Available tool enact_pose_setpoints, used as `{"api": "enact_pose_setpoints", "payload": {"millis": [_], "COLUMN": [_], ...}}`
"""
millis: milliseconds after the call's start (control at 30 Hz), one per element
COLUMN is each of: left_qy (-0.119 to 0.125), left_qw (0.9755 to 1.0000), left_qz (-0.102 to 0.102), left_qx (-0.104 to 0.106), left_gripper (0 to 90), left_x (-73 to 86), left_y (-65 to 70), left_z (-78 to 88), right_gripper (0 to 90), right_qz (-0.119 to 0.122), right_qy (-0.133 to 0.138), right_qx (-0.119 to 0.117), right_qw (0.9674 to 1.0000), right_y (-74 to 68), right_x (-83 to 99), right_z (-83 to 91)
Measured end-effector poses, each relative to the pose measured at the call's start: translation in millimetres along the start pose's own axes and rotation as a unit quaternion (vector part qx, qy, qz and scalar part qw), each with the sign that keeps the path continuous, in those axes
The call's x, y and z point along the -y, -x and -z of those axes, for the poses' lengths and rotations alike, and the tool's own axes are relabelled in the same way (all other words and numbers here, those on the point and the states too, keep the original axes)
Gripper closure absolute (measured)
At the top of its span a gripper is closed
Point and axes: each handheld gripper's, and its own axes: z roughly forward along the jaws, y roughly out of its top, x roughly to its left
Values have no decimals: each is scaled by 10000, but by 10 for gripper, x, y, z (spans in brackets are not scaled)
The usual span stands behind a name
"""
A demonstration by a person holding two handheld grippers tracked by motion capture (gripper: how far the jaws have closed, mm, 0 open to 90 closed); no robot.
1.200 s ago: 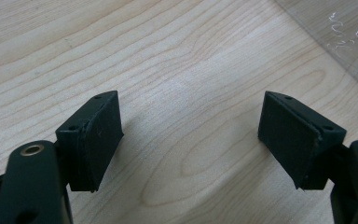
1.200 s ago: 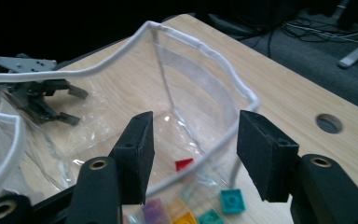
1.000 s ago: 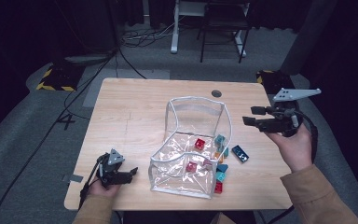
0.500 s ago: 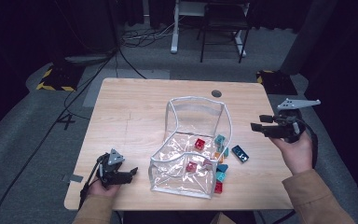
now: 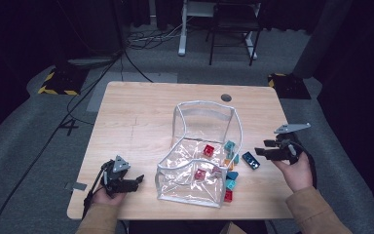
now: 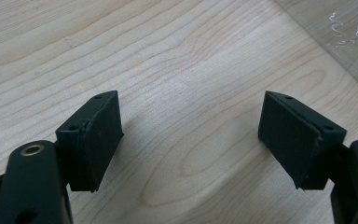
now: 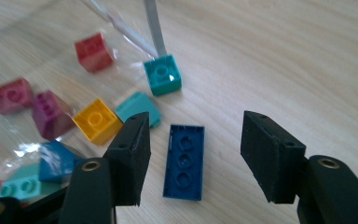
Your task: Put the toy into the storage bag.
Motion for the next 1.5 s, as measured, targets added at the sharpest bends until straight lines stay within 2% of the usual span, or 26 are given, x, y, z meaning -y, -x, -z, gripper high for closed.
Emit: {"api": "enact_pose_setpoints", "payload": {"millis": [167,300,567,767,867,1133,1500], "left_qy": [-1,0,0,0,-1,-1,-1], "left_qw": [10000,10000,10000,10000,10000,10000,10000], "left_qz": [0,0,0,0,1,1,-1], "left_qx": [1,2,1,3,1,3,3], "left_gripper": [218,218,218,218,218,218,218], "left_x": [0,0,0,0,0,0,0], "left_y": [0,0,0,0,0,0,0], "left_z": [0,0,0,0,0,0,0], "right_gripper": [427,428,460,510,575,584,585], "right_qz": [81,29,172,228,228,176,0], "right_qy": [-229,-414,-750,-914,-898,-885,-397], "right_qx": [72,27,110,209,249,307,27], "right_qw": [9997,9991,9970,9953,9954,9954,9992], "right_y": [-11,-22,-69,-85,-91,-72,-50], "right_x": [132,209,270,303,302,302,204], "right_z": [-195,-339,-564,-666,-662,-631,-308]}}
